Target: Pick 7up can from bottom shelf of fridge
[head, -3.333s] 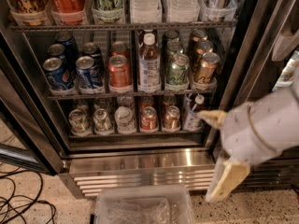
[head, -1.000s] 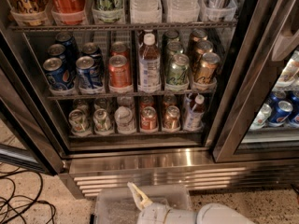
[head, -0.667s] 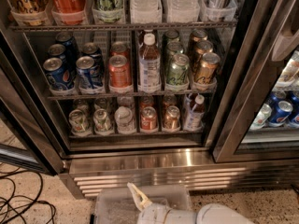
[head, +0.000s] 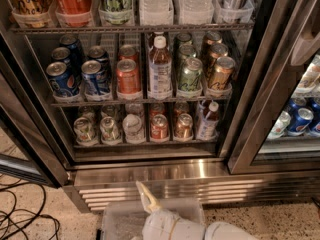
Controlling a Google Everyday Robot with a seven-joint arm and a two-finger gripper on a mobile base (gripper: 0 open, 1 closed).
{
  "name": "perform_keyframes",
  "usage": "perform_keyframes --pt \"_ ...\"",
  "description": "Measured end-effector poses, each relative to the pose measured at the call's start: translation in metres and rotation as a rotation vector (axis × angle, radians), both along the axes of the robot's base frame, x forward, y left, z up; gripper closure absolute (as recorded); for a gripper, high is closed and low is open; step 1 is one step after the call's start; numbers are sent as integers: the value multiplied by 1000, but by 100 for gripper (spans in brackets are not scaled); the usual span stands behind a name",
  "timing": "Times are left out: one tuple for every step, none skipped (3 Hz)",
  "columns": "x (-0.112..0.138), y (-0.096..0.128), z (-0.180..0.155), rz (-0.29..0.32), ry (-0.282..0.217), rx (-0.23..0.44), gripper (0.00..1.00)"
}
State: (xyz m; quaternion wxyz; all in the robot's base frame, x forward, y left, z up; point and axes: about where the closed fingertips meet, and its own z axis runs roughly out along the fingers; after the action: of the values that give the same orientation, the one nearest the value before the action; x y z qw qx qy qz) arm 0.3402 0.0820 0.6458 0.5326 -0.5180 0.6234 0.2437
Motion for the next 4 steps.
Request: perform_keyframes --pt "41 19 5 -21 -171 35 0" --pt "62 44 0 -52 -251 93 0" --pt "67 58 -13 -123 -321 127 0" --pt "54 82 -25 -186 -373 166 0"
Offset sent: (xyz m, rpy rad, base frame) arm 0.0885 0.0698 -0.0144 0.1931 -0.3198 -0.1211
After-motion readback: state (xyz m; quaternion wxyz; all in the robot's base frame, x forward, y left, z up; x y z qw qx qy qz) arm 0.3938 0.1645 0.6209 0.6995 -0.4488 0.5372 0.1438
